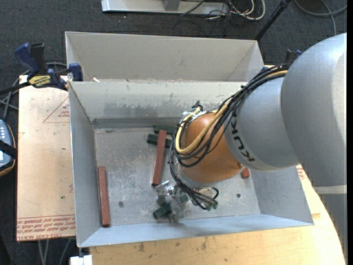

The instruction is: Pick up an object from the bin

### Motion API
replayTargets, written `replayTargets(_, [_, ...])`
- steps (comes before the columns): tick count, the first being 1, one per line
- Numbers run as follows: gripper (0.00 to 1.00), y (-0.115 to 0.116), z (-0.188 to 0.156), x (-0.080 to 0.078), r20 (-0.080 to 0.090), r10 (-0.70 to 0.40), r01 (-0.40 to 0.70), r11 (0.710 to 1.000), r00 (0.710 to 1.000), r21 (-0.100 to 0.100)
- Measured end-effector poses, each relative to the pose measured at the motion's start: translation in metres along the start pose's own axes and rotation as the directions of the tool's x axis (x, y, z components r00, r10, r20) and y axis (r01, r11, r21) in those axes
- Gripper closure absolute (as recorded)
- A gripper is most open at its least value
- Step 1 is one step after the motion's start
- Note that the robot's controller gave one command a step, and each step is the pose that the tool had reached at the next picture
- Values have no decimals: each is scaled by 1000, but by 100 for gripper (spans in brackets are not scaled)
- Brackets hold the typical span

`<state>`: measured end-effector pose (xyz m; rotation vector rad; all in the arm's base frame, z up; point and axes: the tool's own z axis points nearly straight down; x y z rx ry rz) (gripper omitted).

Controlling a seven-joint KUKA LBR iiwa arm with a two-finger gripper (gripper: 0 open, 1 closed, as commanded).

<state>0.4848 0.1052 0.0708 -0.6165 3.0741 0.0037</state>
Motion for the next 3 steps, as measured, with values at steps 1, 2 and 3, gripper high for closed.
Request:
replayTargets(1, [100,-6,0,-8,-5,-45,45,999,999,-1])
replayTargets(2, [100,-17,-128,-28,-4,-45,45,999,999,0])
replayTargets(3, [100,-17,-128,-27,-4,-45,45,999,999,0])
